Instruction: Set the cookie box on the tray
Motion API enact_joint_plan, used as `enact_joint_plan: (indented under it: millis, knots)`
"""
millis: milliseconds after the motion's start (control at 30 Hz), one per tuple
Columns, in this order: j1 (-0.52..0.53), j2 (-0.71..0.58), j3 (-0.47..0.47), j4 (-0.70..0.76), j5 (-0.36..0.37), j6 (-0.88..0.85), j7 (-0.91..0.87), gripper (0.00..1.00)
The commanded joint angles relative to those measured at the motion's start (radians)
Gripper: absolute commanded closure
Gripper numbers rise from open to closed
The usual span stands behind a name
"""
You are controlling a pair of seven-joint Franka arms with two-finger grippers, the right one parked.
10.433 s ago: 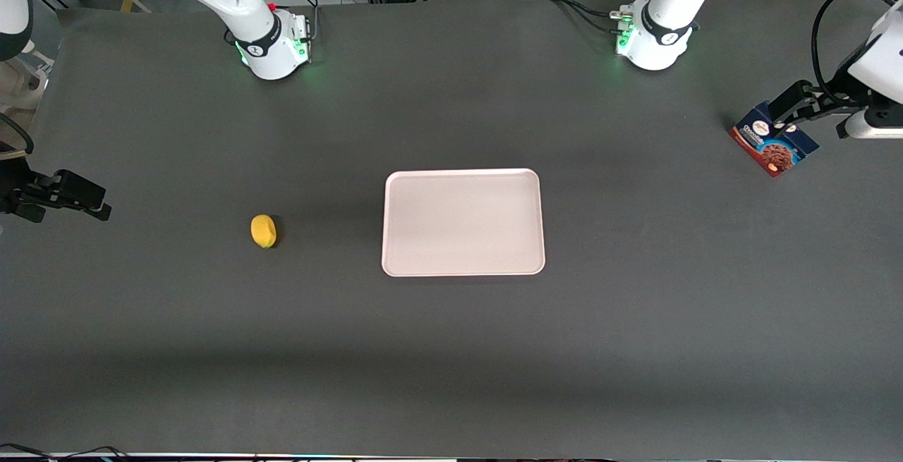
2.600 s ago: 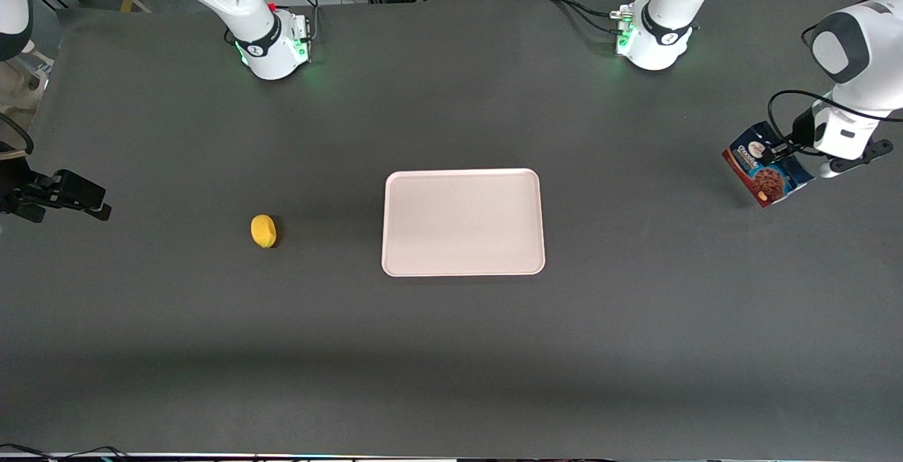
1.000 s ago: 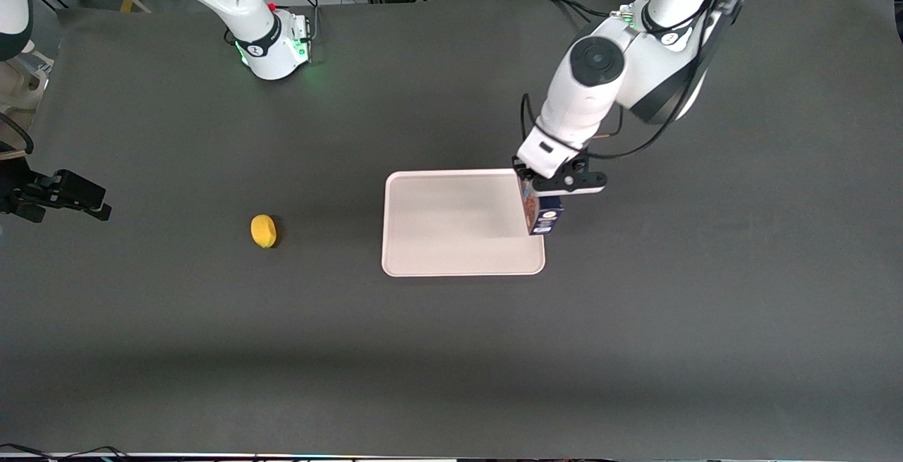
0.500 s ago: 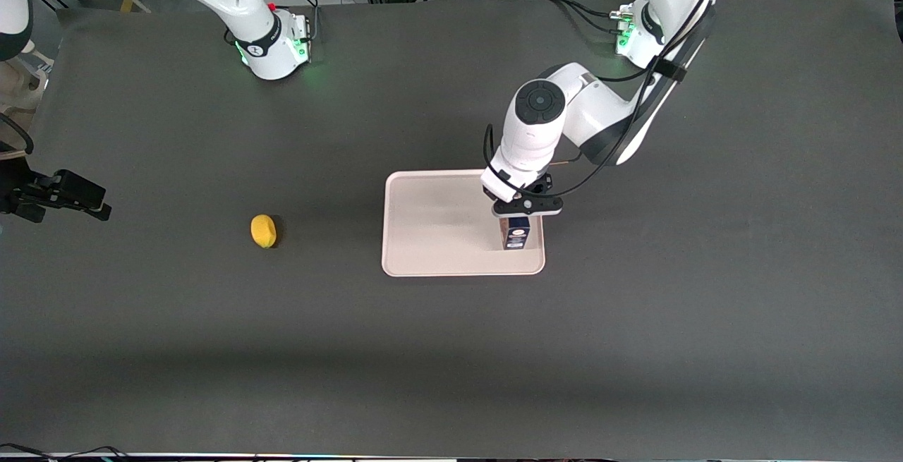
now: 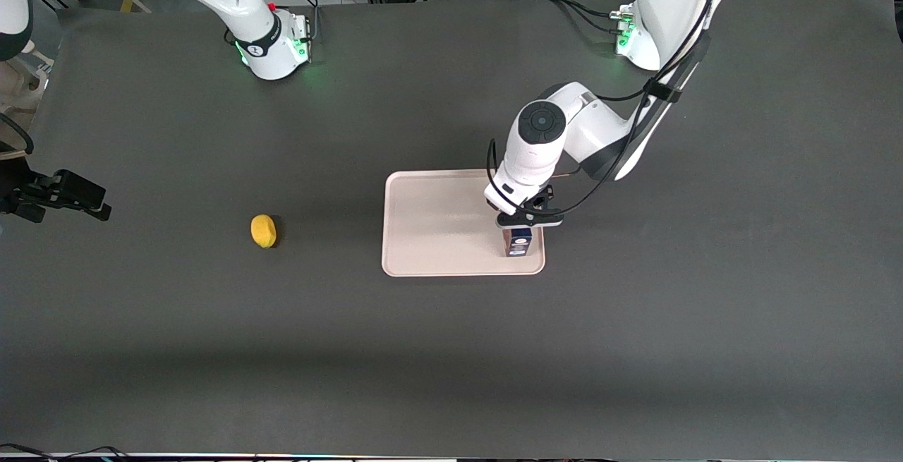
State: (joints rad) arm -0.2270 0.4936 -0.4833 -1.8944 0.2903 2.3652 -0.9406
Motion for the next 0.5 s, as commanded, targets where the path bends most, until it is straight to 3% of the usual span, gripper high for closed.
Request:
enact_joint_plan:
  millis: [0, 67, 167, 233, 333, 400, 467]
  knots:
    - [-0.028, 0.019, 0.020, 0.026, 0.023, 0.000, -0.033, 0.63]
    - [-0.028, 0.020, 0.020, 0.026, 0.030, 0.003, -0.033, 0.62]
    - [-0.028, 0.028, 0.022, 0.024, 0.043, 0.014, -0.035, 0.49]
    - [-0.028, 0.032, 0.022, 0.024, 0.047, 0.025, -0.044, 0.47]
    - [-0.029, 0.042, 0.025, 0.024, 0.056, 0.037, -0.049, 0.35]
    - [-0.031, 0.042, 0.025, 0.024, 0.058, 0.042, -0.052, 0.21]
    - [-0.031, 0.042, 0.025, 0.024, 0.058, 0.045, -0.053, 0.17]
